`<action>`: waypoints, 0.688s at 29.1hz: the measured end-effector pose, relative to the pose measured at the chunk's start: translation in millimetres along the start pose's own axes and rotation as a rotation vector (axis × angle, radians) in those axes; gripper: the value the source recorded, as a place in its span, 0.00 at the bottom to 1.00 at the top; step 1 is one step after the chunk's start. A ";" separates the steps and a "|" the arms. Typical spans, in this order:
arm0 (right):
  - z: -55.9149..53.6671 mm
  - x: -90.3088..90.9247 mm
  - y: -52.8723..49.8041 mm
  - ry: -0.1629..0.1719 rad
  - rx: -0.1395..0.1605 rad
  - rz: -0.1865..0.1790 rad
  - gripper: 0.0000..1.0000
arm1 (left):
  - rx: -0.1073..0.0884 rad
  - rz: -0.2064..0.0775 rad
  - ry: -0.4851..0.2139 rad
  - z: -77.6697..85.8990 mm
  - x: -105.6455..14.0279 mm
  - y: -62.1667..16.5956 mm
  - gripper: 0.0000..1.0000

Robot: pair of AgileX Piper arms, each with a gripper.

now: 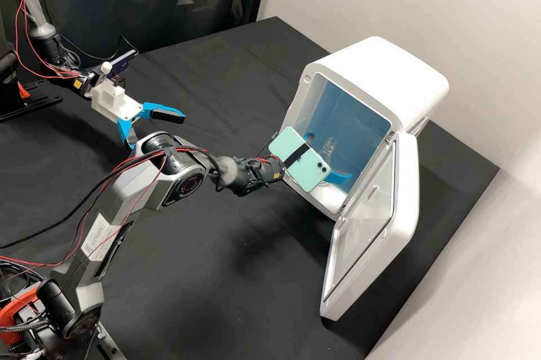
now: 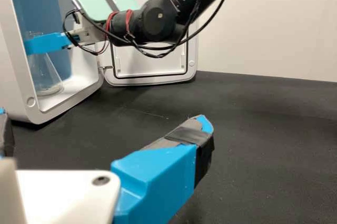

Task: Take the flask out of the incubator

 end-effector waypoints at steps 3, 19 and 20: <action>-7.9 6.1 -4.3 0.008 -0.033 -0.005 1.00 | 0.001 -0.002 -0.006 1.5 0.3 -0.4 1.00; -6.5 33.1 -25.4 -0.048 -0.078 -0.047 1.00 | 0.002 -0.002 -0.009 2.5 0.5 -0.6 1.00; -4.0 35.7 -26.6 -0.054 -0.073 -0.048 1.00 | 0.002 -0.003 -0.011 2.9 0.6 -0.7 1.00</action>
